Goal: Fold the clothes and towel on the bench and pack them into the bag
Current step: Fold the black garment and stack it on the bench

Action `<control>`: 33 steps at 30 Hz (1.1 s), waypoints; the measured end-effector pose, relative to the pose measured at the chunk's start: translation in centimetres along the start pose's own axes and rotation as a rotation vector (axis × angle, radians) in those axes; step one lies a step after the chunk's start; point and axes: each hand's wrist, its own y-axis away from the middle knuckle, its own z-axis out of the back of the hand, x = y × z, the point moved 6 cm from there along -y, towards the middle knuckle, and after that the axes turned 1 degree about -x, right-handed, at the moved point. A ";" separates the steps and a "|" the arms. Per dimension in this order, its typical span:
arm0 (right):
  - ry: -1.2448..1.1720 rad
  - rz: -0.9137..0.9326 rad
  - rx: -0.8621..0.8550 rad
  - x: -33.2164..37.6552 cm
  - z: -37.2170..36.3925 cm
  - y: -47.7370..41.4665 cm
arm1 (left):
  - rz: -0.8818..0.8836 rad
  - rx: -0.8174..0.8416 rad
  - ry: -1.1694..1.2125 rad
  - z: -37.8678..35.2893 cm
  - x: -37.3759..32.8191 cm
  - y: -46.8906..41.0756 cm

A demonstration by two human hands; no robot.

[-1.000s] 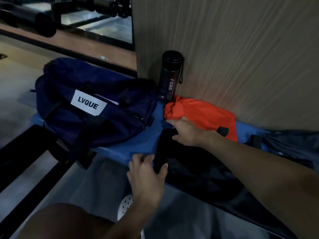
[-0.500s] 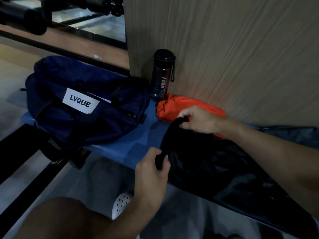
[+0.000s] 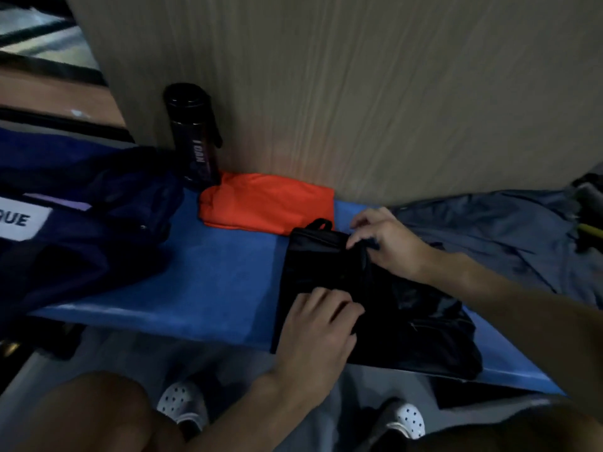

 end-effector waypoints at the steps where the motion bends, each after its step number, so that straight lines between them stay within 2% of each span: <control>1: 0.003 -0.002 -0.009 -0.6 -0.4 0.4 | -0.013 0.052 -0.018 -1.1 -0.3 0.1; 4: 0.020 -0.042 -0.015 -2.2 -1.6 1.2 | -0.029 0.145 -0.009 -2.6 -1.1 0.1; 7: 0.057 -0.070 -0.029 -3.3 -2.3 1.9 | 0.039 0.092 0.075 -2.1 -0.3 -1.1; 9: 0.031 -0.103 -0.068 -3.5 -2.3 2.5 | 0.075 0.088 -0.021 -2.0 0.9 -2.1; 12: -0.011 -0.176 -0.135 -2.5 -1.8 3.5 | 0.100 0.290 -0.260 -3.6 2.7 -2.3; 15: 0.226 -0.142 0.074 -1.6 -3.8 4.1 | 0.103 0.475 -0.342 -5.6 3.6 -0.8; 17: 0.305 -0.164 0.159 -1.8 -4.9 4.6 | 0.105 0.531 -0.376 -6.4 3.9 -0.2; 20: 0.236 -0.219 0.091 -1.7 -4.9 5.3 | 0.099 0.543 -0.406 -6.9 4.1 -0.1; 23: 0.147 -0.242 -0.067 -1.4 -3.7 6.9 | 0.085 0.536 -0.404 -7.0 3.9 -0.1; 25: 0.104 -0.326 -0.220 -1.8 -2.6 9.0 | 0.072 0.538 -0.404 -7.2 3.7 -0.1; 28: 0.164 -0.610 -0.419 -3.9 -1.0 13.2 | 0.066 0.554 -0.400 -7.3 3.2 -0.3; 31: 0.087 -0.900 -0.301 -6.2 -1.5 15.9 | 0.059 0.546 -0.379 -7.2 2.3 -0.7; 33: 0.056 -0.923 -0.241 -6.5 -2.1 16.7 | 0.036 0.468 -0.300 -6.9 0.9 -1.5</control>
